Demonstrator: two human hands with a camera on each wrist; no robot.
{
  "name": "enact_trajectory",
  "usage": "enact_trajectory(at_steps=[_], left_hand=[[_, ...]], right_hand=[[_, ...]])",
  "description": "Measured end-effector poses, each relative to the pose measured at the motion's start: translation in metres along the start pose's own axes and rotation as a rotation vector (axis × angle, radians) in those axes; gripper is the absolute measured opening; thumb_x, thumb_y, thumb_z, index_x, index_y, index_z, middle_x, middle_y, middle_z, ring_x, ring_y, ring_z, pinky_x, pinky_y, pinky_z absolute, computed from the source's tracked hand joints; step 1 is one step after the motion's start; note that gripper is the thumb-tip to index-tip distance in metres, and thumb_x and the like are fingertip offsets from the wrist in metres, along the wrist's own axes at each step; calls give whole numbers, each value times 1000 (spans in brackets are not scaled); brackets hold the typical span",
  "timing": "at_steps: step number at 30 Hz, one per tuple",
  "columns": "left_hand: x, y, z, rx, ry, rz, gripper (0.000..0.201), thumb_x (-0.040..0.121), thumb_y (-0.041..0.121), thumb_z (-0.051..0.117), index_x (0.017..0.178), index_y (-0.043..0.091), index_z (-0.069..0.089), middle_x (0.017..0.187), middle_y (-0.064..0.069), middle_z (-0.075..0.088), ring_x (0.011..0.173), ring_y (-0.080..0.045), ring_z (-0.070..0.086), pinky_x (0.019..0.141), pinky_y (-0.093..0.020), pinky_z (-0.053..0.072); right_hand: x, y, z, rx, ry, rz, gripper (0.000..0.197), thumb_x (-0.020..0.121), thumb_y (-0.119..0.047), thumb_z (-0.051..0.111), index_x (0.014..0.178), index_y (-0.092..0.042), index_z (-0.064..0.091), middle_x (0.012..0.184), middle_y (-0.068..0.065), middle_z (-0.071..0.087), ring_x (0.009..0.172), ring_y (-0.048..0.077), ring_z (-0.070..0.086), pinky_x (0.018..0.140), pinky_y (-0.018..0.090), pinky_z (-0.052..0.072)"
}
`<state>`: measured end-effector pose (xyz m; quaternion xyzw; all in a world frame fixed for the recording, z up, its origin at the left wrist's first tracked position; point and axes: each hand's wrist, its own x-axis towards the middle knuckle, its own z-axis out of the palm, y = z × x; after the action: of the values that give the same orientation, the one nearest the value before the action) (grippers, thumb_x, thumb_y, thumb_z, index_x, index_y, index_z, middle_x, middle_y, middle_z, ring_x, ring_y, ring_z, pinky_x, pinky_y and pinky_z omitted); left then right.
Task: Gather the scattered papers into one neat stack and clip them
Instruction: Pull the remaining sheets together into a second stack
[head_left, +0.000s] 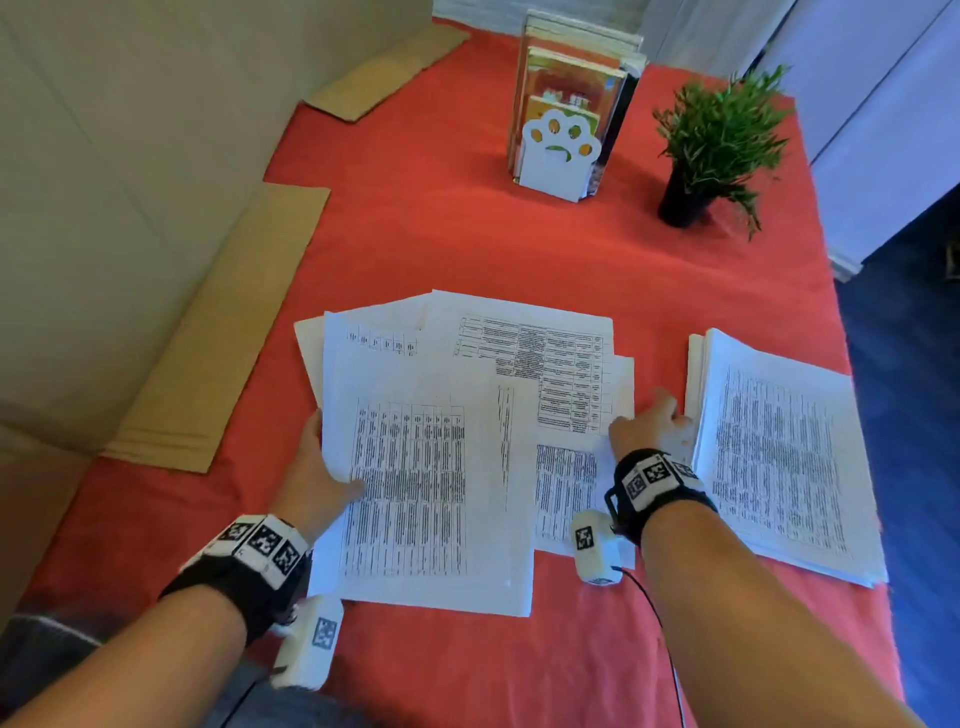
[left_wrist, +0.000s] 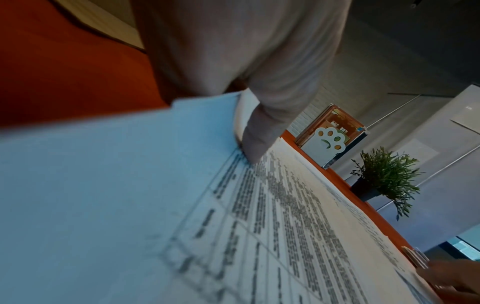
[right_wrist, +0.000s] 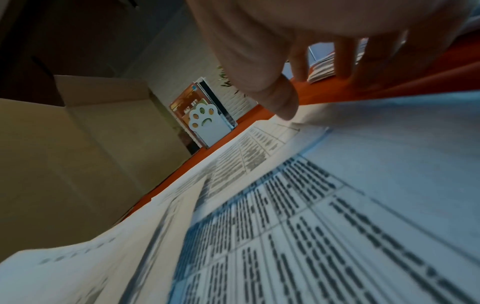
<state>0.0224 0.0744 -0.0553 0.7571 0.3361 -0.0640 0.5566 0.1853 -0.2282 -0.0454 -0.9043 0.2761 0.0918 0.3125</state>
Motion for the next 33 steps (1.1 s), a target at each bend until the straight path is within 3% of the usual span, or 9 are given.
enact_trajectory(at_steps=[4,7,10,12,16,19,24,28,33], left_hand=[[-10,-10,2,37,-2,52,96,75,0,73,146,29,14,136,5,46,123,-18,47,107,-43,38],[-10,-3,-2,41,146,83,88,78,-6,67,147,20,18,127,6,46,112,-16,48,94,-32,41],[-8,2,-24,58,400,48,78,82,-9,60,146,18,25,117,-3,54,104,-23,55,89,-35,44],[-3,-3,-43,112,531,32,61,83,-10,53,137,16,40,113,-9,61,98,-30,60,87,-40,48],[7,-16,-75,230,611,9,30,84,-8,49,112,3,54,105,-26,65,88,-41,60,76,-42,45],[8,-12,-74,290,547,-9,20,86,-5,49,104,3,55,94,-20,62,80,-35,55,73,-40,43],[10,-6,-39,350,236,-3,38,82,14,66,116,1,54,111,-22,63,93,-34,59,80,-39,45],[1,3,-8,333,69,64,29,84,6,62,112,9,53,106,-6,58,94,-25,54,82,-34,43],[2,10,-1,501,118,146,22,86,2,57,107,5,59,94,-19,65,79,-26,56,69,-33,42]], right_hand=[[-4,-5,7,173,-146,-49,61,85,2,46,141,-14,27,128,19,50,93,32,55,73,31,41],[-9,2,5,152,-165,-116,39,87,5,40,123,-7,48,114,13,63,84,25,52,61,24,41],[-8,14,-9,152,-147,-84,39,87,7,36,118,-8,54,116,5,61,94,29,54,77,27,43],[-3,21,-21,142,-147,-74,32,87,7,35,109,-9,53,119,15,61,94,31,53,80,34,45],[9,34,-44,153,-212,-76,42,90,2,37,130,-5,48,132,16,55,119,34,52,98,38,42],[8,36,-52,113,-310,-179,34,95,-10,41,127,-7,51,117,5,55,112,27,52,101,41,42],[-3,26,-49,88,-436,-340,27,99,-37,38,96,-21,60,90,2,58,93,21,53,78,31,44],[-11,21,-47,-7,-427,-455,24,100,-25,40,83,-23,57,76,-3,56,75,18,52,60,23,37],[-19,19,-48,-120,-493,-519,22,97,-15,43,110,-21,61,90,0,62,82,19,59,66,29,50]])
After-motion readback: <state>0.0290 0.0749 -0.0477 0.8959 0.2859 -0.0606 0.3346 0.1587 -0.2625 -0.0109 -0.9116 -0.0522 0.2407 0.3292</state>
